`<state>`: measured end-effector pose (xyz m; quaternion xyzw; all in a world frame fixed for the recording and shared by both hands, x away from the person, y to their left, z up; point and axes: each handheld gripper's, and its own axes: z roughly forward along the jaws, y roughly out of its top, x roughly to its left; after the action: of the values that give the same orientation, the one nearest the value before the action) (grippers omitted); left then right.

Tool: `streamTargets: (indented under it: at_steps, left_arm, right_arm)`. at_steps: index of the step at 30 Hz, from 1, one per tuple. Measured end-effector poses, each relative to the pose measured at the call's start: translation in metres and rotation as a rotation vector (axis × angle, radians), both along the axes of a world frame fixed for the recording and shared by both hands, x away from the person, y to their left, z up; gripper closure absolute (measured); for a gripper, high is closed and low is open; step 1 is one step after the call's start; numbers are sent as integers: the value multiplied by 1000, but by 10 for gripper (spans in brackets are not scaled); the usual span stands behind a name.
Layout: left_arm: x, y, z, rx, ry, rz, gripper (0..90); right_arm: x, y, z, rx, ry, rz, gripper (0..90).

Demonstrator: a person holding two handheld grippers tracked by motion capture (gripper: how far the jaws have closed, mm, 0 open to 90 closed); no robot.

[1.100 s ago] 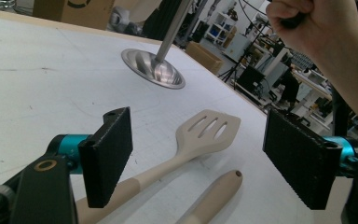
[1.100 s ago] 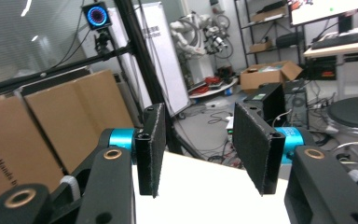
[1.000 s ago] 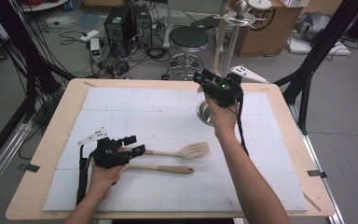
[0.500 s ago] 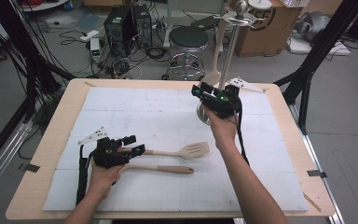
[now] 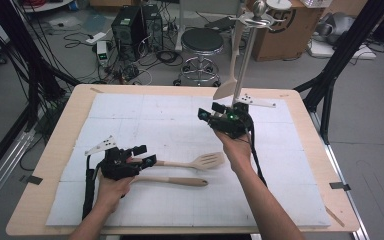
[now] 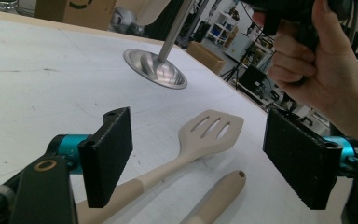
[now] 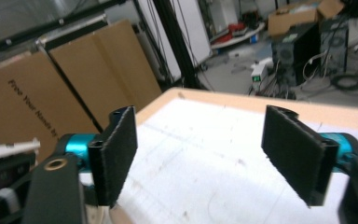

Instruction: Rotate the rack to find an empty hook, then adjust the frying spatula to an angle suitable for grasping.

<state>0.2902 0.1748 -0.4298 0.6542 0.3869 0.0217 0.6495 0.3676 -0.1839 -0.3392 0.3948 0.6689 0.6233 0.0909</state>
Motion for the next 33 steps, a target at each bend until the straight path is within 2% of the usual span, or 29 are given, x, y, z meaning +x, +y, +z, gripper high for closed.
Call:
streamTargets:
  at_steps: [6,10,18,24,27,29,33]
  left_arm:
    - [0,0,0,2,1,-2,244]
    - [0,0,0,2,3,2,244]
    - [0,-1,0,12,0,-3,244]
    - [0,0,0,3,0,2,244]
    - [0,1,1,0,0,5,244]
    - [0,0,1,0,-2,4,244]
    - [-1,0,1,0,-1,-1,244]
  right_arm:
    - [-2,0,-15,-7,51,23,210]
    - [-4,3,-22,-19,69,40,205]
    - [-8,13,-32,-36,94,78,205]
    - [-10,28,-43,-64,129,136,217]
    - [-11,36,-48,-74,150,171,264]
    - [-9,40,-53,-74,173,195,395]
    - [-8,50,-63,-124,235,224,613]
